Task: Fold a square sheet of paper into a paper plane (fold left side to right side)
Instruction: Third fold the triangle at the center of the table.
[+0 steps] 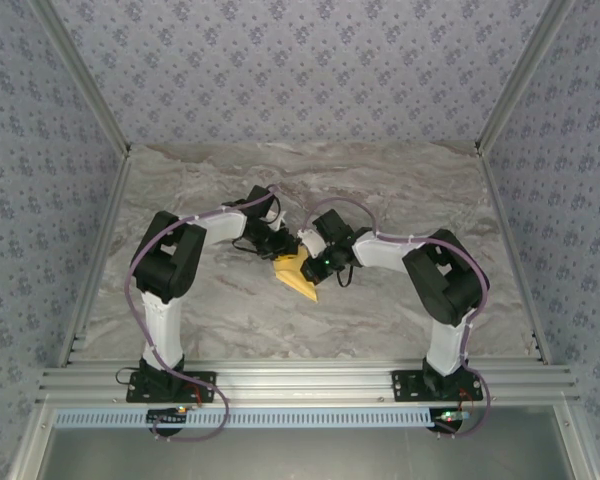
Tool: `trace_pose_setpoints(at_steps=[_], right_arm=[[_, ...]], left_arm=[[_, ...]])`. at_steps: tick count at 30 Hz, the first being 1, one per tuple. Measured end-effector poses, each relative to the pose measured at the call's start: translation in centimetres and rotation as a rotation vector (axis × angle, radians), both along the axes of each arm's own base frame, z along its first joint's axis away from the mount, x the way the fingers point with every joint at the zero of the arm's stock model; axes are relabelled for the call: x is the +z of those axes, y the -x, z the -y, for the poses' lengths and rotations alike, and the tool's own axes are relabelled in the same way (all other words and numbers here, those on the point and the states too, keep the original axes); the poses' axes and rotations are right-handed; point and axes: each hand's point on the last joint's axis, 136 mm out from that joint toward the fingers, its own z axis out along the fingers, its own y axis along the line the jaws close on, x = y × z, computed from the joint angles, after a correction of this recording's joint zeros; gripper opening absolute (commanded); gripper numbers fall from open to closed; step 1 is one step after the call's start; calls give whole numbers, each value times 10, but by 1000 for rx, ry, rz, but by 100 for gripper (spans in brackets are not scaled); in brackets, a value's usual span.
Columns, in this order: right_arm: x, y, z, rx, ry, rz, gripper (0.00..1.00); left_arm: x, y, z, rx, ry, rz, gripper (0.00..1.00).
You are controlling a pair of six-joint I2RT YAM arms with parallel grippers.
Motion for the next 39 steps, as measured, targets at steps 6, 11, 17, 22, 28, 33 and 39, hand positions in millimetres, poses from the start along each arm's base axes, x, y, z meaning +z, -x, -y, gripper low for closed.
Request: trace_pose_setpoints(at_steps=[6,11,17,22,28,33,39], right_arm=[[-1,-1,1,-5,5,2,0],[-1,-1,1,-6,7,3,0],[-1,-1,2,-9,12,5,0],[-2,-2,4,-13,22,8,0],[-3,-1,1,-6,49,4,0],[-4,0,0,2,72,12,0],[-5,1,0,6,84,20,0]], left_arm=[[0,0,1,-1,4,2,21],[0,0,0,1,4,1,21],[0,0,1,1,4,1,21],[0,0,1,1,5,1,21],[-1,0,1,0,8,1,21],[-1,1,1,-1,11,1,23],[1,0,2,-5,12,3,26]])
